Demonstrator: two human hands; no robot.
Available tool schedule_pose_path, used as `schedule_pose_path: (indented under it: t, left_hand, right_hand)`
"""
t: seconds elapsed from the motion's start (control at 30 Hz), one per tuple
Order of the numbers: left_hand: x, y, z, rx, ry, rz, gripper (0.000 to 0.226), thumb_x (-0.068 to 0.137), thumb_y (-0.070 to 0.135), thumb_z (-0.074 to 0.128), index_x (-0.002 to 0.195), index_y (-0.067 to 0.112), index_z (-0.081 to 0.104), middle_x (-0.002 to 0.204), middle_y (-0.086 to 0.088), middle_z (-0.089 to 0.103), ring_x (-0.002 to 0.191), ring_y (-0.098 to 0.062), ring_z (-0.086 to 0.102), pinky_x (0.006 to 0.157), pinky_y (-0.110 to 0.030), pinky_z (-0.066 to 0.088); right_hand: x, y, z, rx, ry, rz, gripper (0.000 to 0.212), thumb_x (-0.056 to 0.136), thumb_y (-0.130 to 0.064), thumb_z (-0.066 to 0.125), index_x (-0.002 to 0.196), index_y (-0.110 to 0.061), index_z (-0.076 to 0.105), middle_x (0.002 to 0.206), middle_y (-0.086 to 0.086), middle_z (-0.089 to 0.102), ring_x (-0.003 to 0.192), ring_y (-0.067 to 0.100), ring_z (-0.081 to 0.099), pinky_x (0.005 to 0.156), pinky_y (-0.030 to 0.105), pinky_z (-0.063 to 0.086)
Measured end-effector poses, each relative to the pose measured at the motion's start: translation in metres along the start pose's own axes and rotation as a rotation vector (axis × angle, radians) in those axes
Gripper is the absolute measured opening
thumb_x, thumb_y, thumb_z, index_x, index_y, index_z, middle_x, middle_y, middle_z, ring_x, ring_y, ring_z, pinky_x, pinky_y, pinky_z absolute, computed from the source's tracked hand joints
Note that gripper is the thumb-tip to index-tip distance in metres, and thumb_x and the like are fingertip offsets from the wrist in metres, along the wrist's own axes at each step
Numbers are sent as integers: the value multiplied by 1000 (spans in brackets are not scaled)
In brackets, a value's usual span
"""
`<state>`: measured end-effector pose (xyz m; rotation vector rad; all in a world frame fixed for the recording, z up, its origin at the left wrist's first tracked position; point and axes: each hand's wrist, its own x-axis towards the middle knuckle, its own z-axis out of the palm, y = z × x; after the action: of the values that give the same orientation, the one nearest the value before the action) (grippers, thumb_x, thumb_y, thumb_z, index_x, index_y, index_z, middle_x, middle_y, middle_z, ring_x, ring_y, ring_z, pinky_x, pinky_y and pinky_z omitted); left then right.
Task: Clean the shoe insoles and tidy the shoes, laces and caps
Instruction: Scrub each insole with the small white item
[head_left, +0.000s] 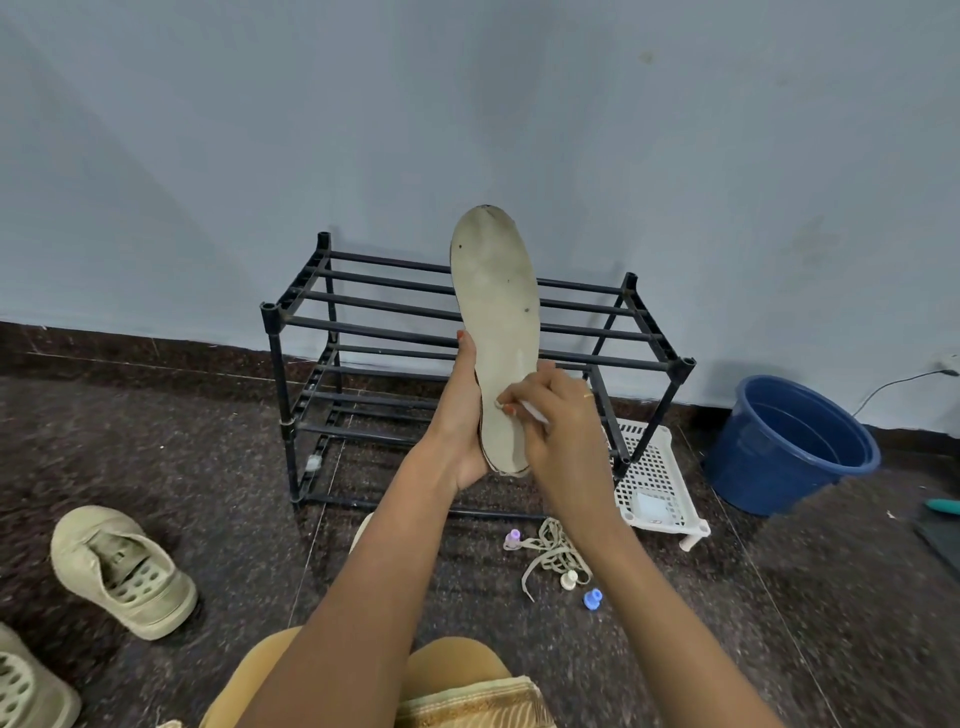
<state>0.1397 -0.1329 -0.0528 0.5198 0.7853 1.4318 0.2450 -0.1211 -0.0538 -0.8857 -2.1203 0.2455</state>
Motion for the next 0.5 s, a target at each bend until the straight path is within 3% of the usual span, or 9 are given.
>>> schedule_pose_path:
  t: [0.17, 0.3, 0.4, 0.5]
  left_hand:
    - [0, -1, 2, -63, -20, 33, 67, 92, 63, 16, 106, 16, 62, 80, -5, 71, 71, -16, 69, 63, -26, 57]
    - [2, 2, 0, -46, -12, 59, 83, 90, 67, 9, 99, 7, 64, 87, -10, 70, 82, -19, 67, 75, -31, 55]
    - [3, 2, -1, -117, 1, 110, 78, 91, 65, 10, 98, 10, 65, 90, -6, 71, 93, -17, 66, 86, -37, 47]
    - [4, 2, -3, -187, 23, 164, 73, 93, 63, 13, 108, 10, 61, 95, -6, 69, 93, -16, 67, 94, -43, 47]
  right_hand:
    - [12, 8, -2, -88, 40, -21, 14, 76, 2, 65, 85, -9, 68, 89, 7, 62, 85, 27, 54, 68, 28, 41]
    - [0, 12, -2, -64, 16, -13, 11, 77, -3, 62, 84, -9, 67, 87, 6, 63, 85, 23, 51, 68, 15, 29]
    - [-13, 14, 0, -24, -25, 42, 13, 79, -3, 60, 88, -10, 68, 89, 5, 61, 85, 23, 51, 74, 5, 30]
    - [-26, 10, 2, 46, -52, 81, 15, 80, -1, 60, 90, -10, 68, 90, 2, 61, 87, 19, 52, 78, 5, 32]
